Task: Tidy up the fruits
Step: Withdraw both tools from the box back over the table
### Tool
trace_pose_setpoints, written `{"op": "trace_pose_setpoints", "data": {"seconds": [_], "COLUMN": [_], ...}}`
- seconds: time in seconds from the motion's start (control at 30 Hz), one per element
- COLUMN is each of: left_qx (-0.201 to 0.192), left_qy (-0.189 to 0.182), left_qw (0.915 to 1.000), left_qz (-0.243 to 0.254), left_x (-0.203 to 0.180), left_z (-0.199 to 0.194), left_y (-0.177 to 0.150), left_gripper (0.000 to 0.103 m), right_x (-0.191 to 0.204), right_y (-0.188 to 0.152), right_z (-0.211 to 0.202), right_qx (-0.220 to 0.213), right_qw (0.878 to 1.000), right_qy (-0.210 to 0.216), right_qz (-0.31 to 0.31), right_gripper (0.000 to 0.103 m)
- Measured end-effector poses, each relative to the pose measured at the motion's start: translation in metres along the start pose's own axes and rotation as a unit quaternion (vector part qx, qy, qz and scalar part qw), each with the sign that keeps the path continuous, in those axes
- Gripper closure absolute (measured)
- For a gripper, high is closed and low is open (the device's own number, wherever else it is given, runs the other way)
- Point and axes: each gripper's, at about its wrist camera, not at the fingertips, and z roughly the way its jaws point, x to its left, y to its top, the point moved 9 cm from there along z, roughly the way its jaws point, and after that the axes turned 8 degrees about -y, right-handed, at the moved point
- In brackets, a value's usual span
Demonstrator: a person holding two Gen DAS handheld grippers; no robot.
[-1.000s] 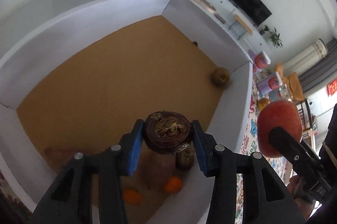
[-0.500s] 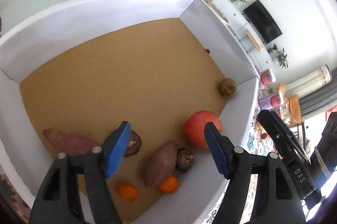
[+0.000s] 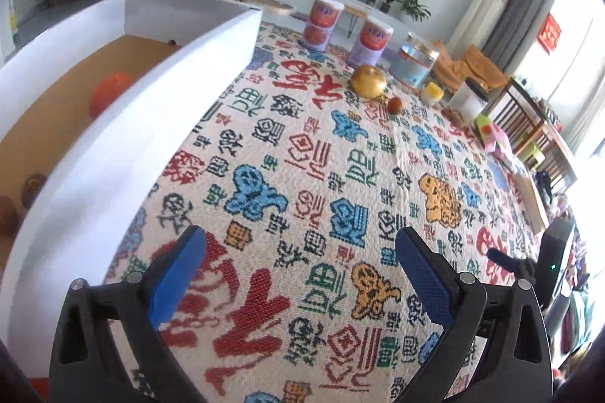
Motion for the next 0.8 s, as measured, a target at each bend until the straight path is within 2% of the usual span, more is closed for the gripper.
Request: {"op": "trace_pose_setpoints", "data": {"seconds": [0.07,0.17,0.2,0.23,0.3,0.4,0.8], "left_qx": [0.007,0.018,0.025,0.033,0.046,0.060,0.060], "left_qy": [0.010,0.033,0.035,0.034,0.034,0.038,0.044], "left_qw": [0.9988,0.9919,0.9898,0.9883,0.9867,0.9865,0.9852], "left_qz": [0.047,0.122,0.136,0.145,0.152,0.148,0.154], "left_x": [-0.025,-0.051,-0.055,-0.059,-0.060,-0.054,-0.054], "left_z": [0.021,0.050,0.059,0.068,0.079,0.094,0.097], "left_y": [-0.012,-0.023,-0.026,-0.028,-0.032,-0.039,-0.041], "left_gripper": [0.003,0.003,0.003,0.003,0.003,0.003,0.000], "right_x": [-0.033,-0.066,-0.074,-0.077,-0.084,-0.083,-0.081], "right_y": [-0.020,-0.044,-0.051,-0.053,-0.054,-0.053,-0.054], "right_z": [-0.003,-0.005,-0.002,-0.001,0.000,0.002,0.003], "right_qx": [-0.003,-0.008,-0.006,-0.005,0.002,0.004,0.004], "right_qw": [1.000,0.997,0.997,0.996,0.995,0.995,0.995], "right_qy": [-0.026,-0.053,-0.056,-0.034,-0.020,-0.026,-0.024], "right_qz": [0.017,0.049,0.059,0.079,0.103,0.097,0.099], "right_gripper": [0.000,0.000,0.000,0.000,0.000,0.000,0.000]}}
